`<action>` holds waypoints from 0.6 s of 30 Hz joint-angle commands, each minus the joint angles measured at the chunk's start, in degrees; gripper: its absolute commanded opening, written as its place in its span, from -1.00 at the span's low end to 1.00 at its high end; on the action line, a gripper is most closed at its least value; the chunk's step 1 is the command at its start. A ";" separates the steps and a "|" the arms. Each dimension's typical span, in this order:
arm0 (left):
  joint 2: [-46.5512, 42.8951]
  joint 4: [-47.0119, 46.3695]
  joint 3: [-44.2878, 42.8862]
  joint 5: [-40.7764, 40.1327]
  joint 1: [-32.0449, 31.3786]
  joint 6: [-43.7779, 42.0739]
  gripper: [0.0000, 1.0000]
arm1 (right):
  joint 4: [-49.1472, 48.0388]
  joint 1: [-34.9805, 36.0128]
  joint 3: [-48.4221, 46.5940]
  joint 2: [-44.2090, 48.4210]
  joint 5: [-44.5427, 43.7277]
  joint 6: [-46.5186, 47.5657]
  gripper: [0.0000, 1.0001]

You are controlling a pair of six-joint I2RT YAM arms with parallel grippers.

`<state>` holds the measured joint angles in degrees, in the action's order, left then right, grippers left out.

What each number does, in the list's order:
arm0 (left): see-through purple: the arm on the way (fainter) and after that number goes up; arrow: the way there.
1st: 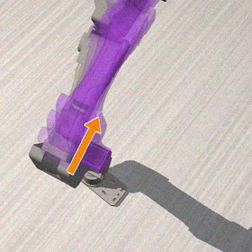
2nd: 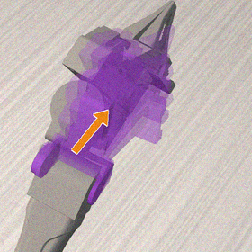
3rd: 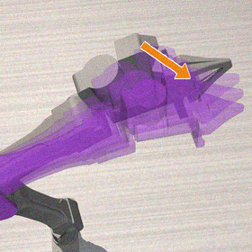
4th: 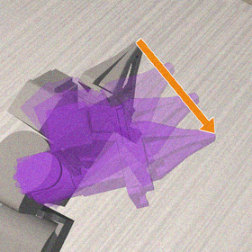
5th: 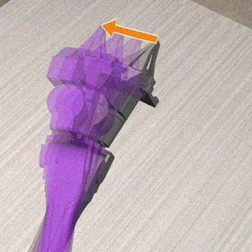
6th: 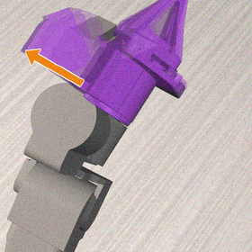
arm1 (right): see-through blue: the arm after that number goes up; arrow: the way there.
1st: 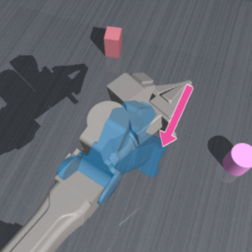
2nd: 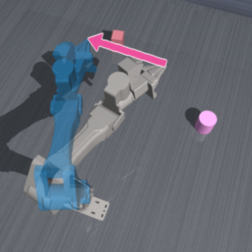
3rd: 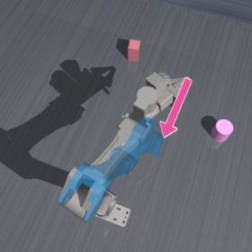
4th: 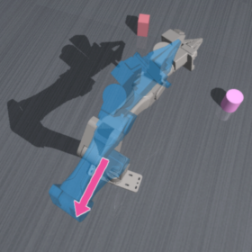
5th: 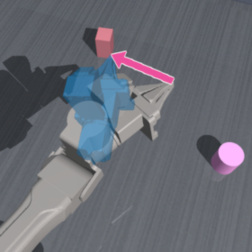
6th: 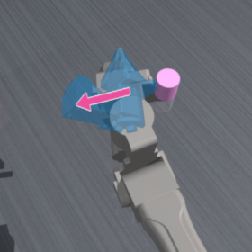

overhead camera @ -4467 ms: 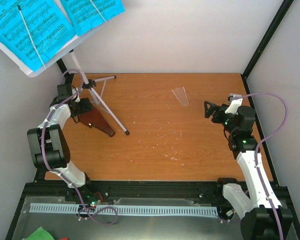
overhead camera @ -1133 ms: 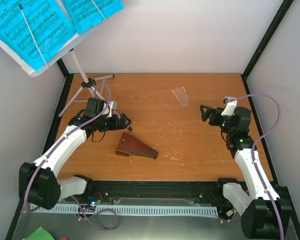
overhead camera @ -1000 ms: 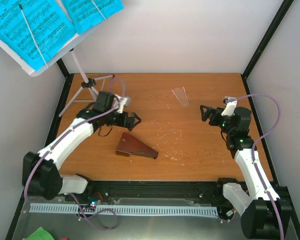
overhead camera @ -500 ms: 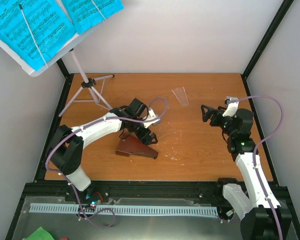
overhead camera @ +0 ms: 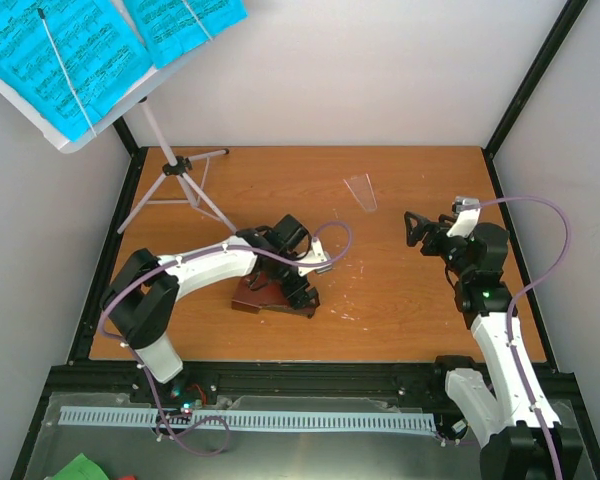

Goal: Pack up the instrument practice props

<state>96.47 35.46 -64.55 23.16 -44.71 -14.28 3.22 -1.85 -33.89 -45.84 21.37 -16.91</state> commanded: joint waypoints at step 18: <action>-3.59 -2.15 7.29 -12.69 -5.25 -3.69 0.97 | -0.64 -0.17 2.98 8.49 -9.34 -0.08 1.00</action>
<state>94.45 33.87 -58.22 14.17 -48.38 -15.86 3.20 -1.85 -31.55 -38.22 13.67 -16.97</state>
